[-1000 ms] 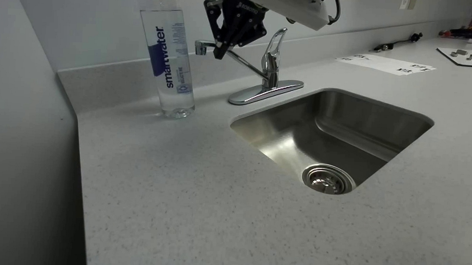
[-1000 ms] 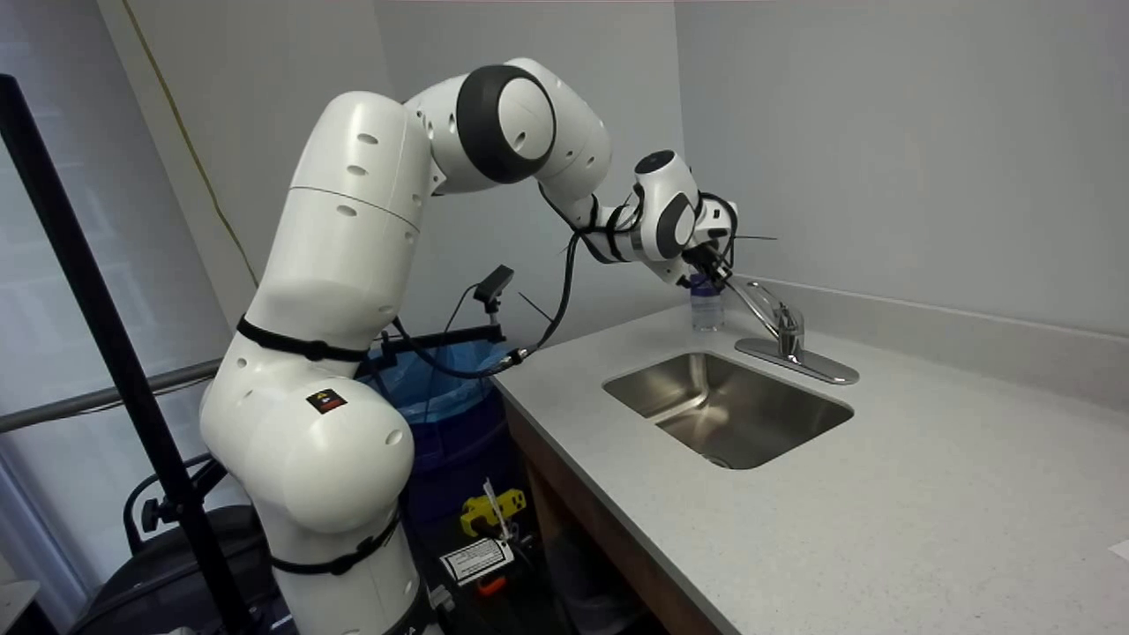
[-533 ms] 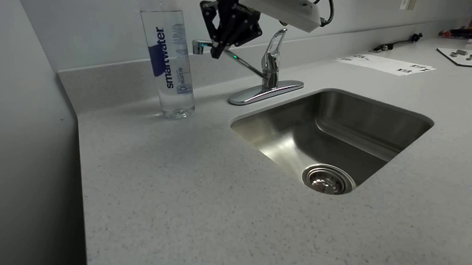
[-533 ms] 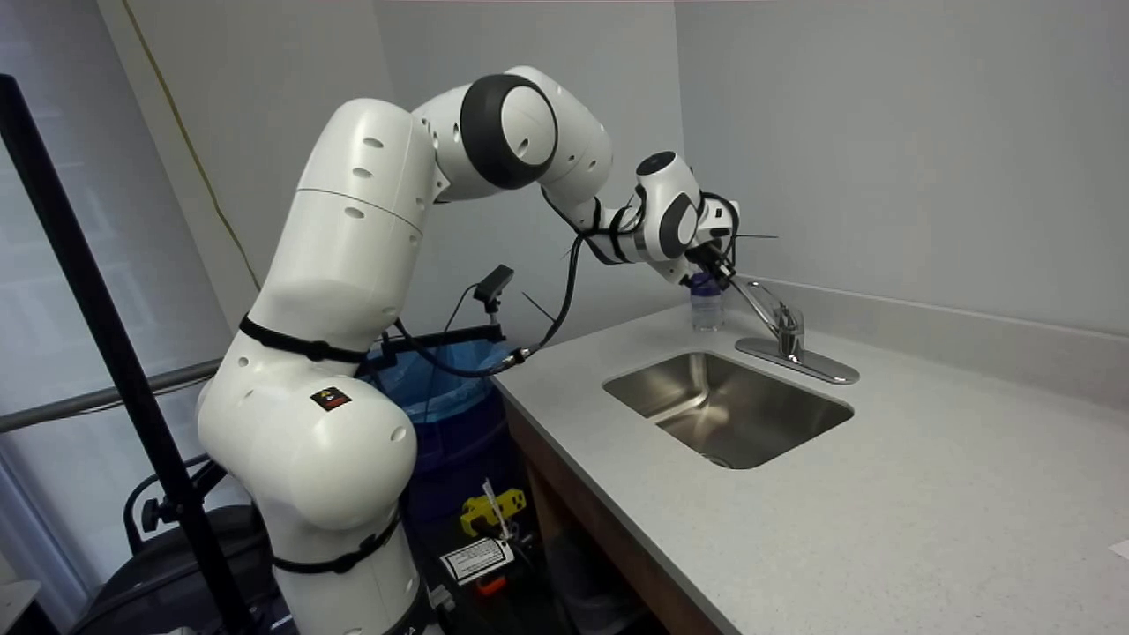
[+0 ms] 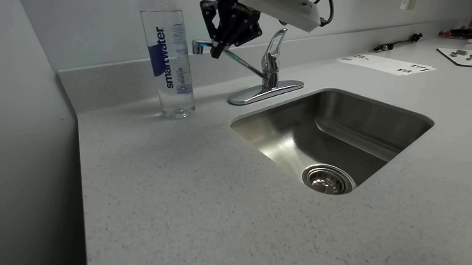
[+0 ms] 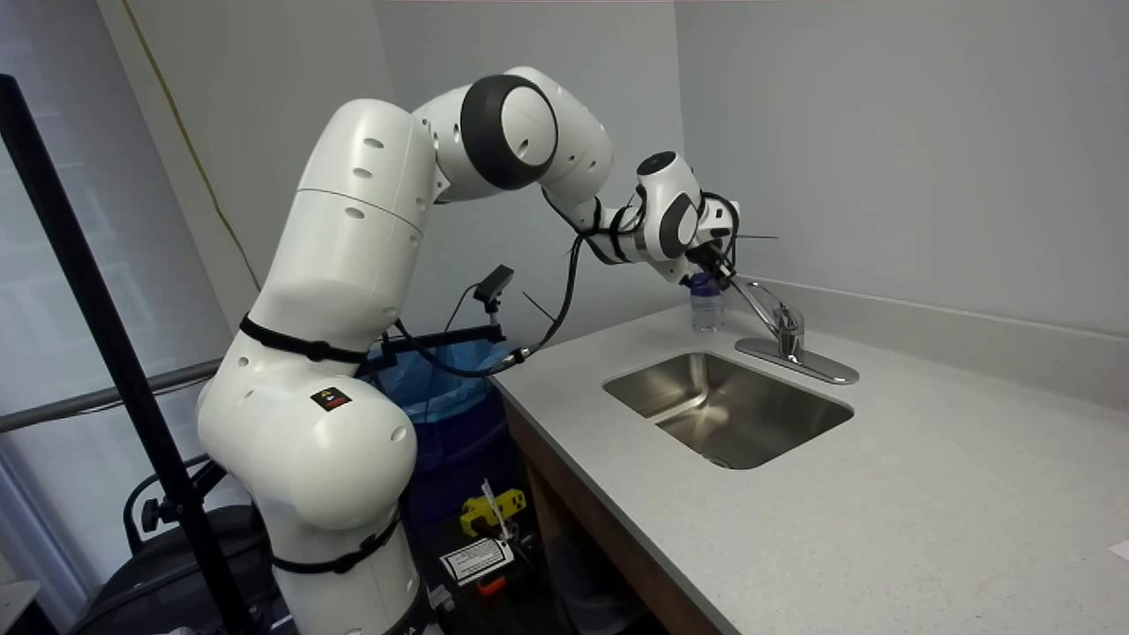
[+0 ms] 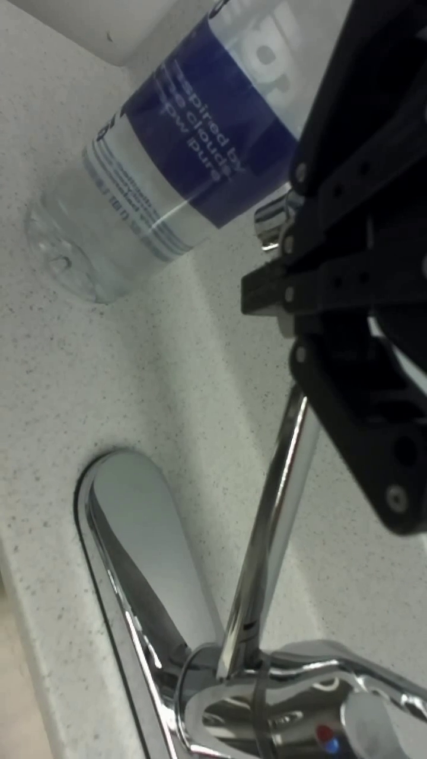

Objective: Push the faucet to the left

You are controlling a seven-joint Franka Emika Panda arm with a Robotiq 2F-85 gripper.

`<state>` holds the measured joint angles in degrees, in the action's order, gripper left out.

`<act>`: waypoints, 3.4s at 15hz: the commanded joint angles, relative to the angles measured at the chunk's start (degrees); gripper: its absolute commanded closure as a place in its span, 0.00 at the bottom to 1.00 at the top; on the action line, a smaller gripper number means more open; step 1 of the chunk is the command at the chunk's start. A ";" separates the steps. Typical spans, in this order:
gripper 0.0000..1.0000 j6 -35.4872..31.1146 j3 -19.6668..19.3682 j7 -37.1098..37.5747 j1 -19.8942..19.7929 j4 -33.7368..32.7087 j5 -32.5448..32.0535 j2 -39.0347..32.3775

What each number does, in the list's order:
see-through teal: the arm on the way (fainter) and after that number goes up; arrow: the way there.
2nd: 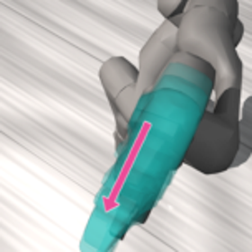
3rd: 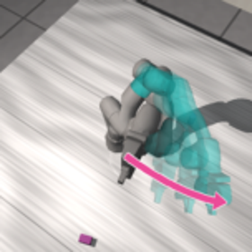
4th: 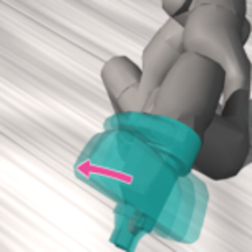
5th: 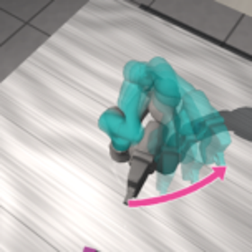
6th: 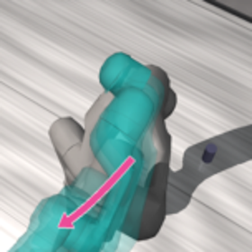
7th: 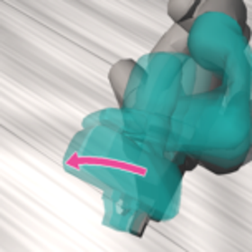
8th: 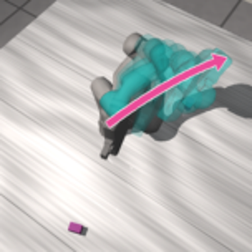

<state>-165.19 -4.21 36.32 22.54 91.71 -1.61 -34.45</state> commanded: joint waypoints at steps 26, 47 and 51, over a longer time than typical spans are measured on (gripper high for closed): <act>1.00 -1.60 9.63 -33.29 -14.15 40.68 26.36 38.74; 0.13 -5.23 5.77 -34.05 -12.89 45.63 27.33 44.74; 0.00 -4.95 5.75 -34.21 -12.66 45.61 27.36 45.20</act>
<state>-170.16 2.02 4.26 8.89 135.60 24.04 8.36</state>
